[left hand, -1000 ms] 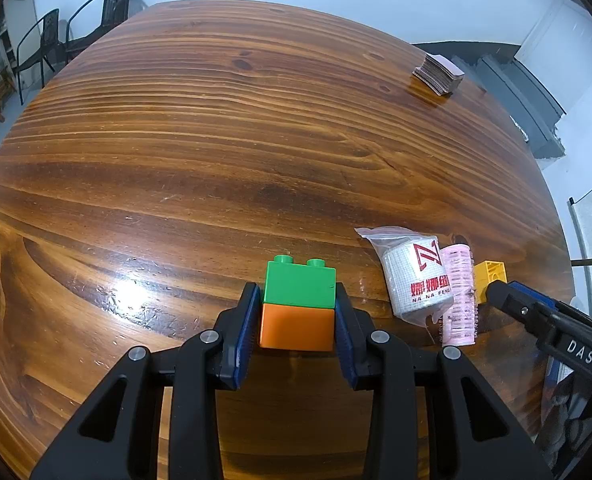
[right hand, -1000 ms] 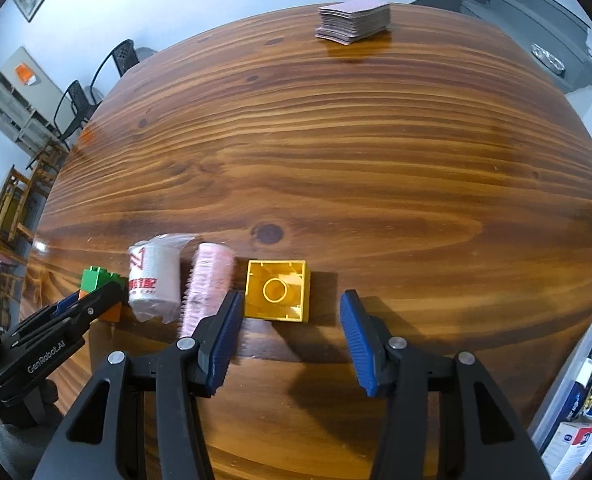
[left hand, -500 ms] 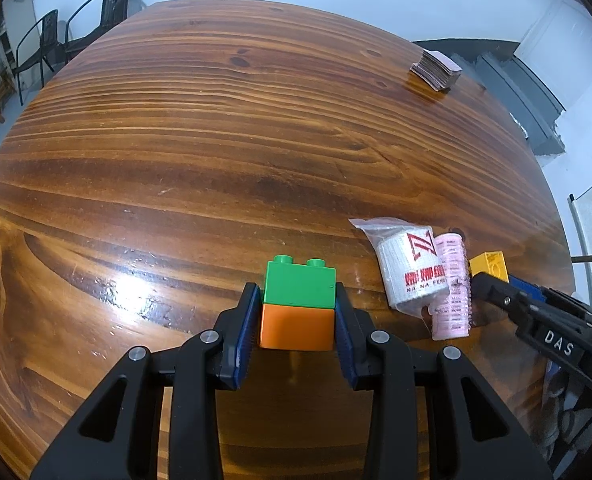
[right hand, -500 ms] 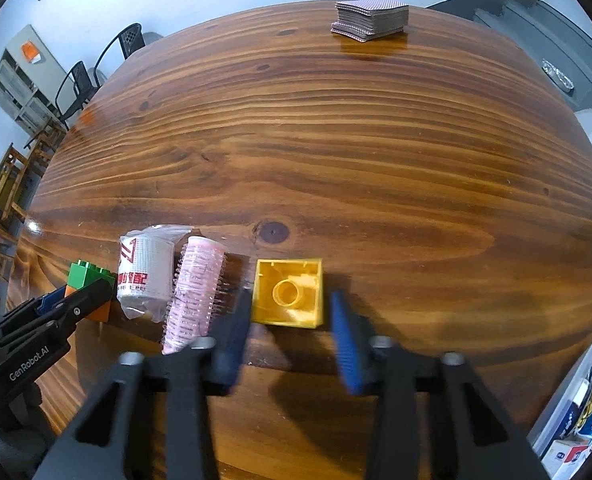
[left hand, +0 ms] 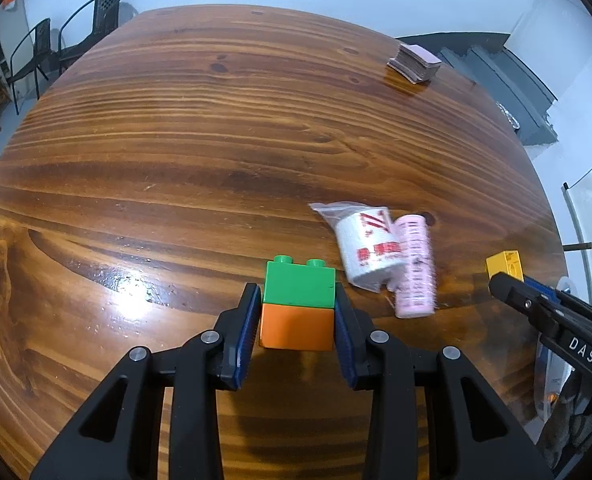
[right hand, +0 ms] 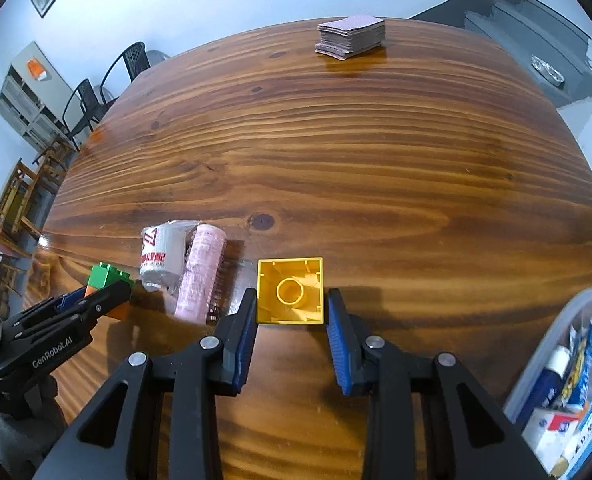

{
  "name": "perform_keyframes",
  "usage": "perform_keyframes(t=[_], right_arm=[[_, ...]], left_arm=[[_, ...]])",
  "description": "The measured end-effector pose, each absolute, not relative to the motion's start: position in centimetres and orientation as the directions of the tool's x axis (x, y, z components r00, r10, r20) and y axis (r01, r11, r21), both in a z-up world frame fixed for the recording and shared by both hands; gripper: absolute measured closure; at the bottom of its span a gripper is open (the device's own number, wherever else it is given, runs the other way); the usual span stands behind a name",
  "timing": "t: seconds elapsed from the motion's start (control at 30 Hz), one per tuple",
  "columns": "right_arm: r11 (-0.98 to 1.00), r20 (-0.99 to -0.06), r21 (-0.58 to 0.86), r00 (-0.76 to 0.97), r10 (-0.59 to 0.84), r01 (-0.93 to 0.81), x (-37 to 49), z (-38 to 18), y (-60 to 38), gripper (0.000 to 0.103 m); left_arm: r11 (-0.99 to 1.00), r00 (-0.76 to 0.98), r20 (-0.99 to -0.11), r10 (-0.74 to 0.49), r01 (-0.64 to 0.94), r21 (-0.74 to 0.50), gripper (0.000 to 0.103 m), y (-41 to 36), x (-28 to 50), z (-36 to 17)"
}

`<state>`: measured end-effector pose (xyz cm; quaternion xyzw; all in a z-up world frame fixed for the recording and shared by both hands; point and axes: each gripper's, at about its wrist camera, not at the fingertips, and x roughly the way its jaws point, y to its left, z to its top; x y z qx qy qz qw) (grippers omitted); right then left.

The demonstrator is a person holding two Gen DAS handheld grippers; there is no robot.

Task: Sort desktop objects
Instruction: 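Carry the yellow block into the bowl and open the right tool while the left tool holds the block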

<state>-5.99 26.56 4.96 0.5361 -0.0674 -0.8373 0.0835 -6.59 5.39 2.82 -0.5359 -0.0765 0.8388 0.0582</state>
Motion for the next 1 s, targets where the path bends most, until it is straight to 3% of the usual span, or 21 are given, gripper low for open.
perform_keyframes(t=[1.0], right_arm=[[-0.945,-0.848,0.255,-0.518,-0.116,-0.206,6.9,9.2,43.0,0.066]], left_arm=[[-0.949,-0.438,-0.851,0.29,-0.245,-0.198,0.065,19.0,0.1,8.7]])
